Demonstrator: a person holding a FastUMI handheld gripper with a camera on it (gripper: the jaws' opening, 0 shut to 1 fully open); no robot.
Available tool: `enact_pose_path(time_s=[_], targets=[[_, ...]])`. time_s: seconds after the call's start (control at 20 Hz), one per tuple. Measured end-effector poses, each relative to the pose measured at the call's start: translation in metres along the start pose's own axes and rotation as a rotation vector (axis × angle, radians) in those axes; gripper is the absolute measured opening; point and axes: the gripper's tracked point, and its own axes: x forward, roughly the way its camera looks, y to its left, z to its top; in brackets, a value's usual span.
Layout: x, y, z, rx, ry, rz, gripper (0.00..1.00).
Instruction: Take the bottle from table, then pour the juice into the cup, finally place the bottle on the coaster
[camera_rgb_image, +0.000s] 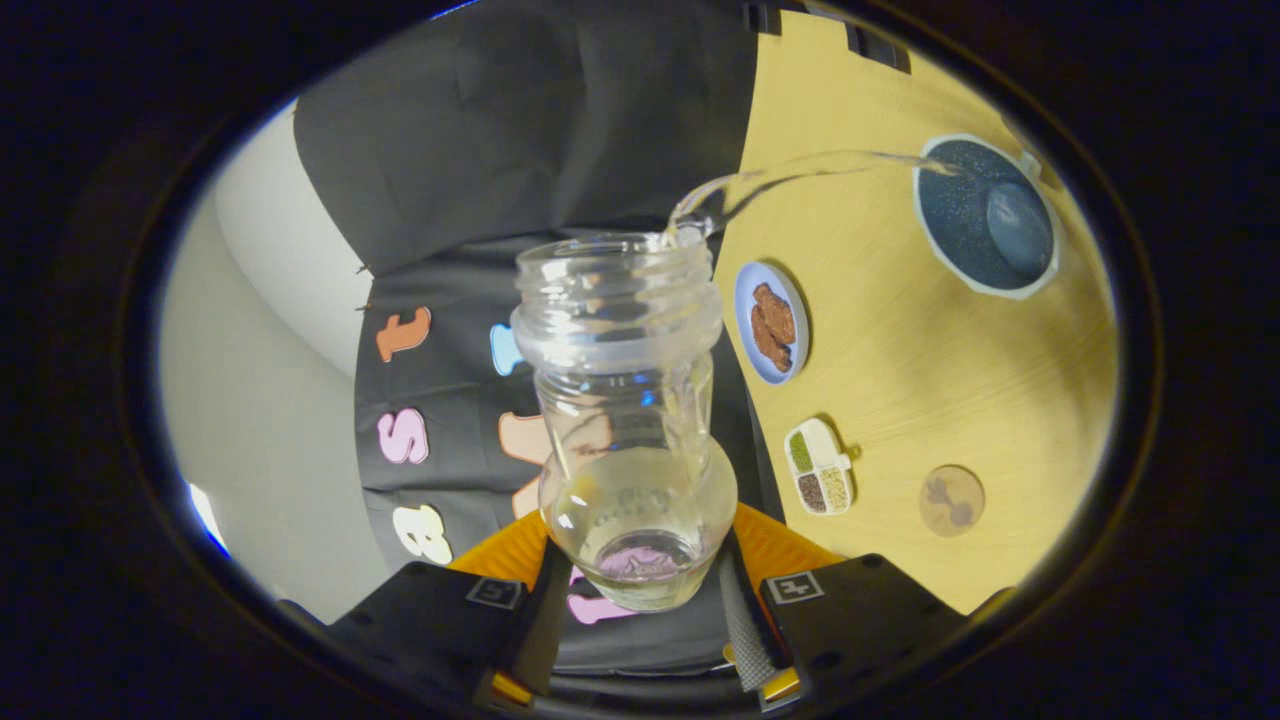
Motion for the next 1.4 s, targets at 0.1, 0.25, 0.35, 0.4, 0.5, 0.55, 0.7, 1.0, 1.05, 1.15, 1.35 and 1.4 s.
enact_pose_path(time_s=[0.1, 0.25, 0.35, 0.4, 0.5, 0.55, 0.7, 1.0, 1.05, 1.15, 1.35, 1.4], targets=[[0.002, 0.001, -0.001, 0.005, -0.001, 0.002, 0.73], [0.002, 0.001, -0.003, 0.009, -0.001, 0.004, 0.73], [0.003, 0.002, -0.004, 0.010, -0.001, 0.005, 0.73], [0.003, 0.001, -0.004, 0.012, -0.002, 0.006, 0.73], [0.004, 0.002, -0.005, 0.016, -0.001, 0.007, 0.73], [0.005, 0.002, -0.006, 0.019, -0.001, 0.007, 0.73], [0.004, 0.003, -0.005, 0.025, -0.003, 0.009, 0.73], [0.006, 0.003, -0.007, 0.031, -0.003, 0.013, 0.73], [0.006, 0.004, -0.008, 0.032, -0.003, 0.013, 0.73], [0.007, 0.005, -0.009, 0.038, -0.002, 0.017, 0.73], [0.008, 0.006, -0.010, 0.050, -0.004, 0.024, 0.73], [0.008, 0.006, -0.011, 0.052, -0.004, 0.025, 0.73]])
